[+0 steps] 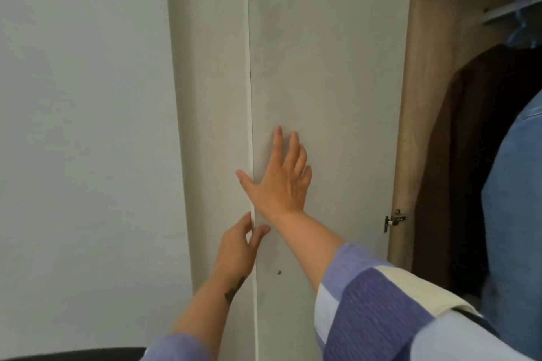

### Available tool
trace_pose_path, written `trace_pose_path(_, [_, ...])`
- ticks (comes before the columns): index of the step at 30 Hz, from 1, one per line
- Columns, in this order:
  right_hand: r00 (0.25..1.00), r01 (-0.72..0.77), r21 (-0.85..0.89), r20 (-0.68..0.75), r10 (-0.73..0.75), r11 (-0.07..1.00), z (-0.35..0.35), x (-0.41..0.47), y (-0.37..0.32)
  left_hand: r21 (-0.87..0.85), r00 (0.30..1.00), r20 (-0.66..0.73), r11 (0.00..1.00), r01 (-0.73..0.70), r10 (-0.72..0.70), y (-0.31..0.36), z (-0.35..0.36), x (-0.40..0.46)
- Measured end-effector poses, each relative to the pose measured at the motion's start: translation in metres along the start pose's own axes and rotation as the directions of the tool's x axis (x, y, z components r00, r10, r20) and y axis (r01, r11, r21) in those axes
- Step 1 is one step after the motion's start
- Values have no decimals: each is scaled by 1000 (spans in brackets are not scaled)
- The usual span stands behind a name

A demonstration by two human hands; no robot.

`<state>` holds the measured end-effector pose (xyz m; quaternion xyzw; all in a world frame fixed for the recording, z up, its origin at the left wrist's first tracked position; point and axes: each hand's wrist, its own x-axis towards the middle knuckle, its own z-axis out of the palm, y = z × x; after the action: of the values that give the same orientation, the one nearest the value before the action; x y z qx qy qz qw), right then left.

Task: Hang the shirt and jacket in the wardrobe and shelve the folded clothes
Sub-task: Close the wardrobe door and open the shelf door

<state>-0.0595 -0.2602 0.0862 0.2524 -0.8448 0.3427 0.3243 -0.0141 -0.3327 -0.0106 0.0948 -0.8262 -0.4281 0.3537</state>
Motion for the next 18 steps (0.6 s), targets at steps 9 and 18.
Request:
trace_pose_path(9, [998,-20,-113,-55,14,993,4,-13,-1,64,998,-48,997,-47,50,-2,7,-14])
trace_pose_path(18, [999,39,-62,5,-39,997,-83,-56,39,182,965,147,953,-241,216,50,31,-81])
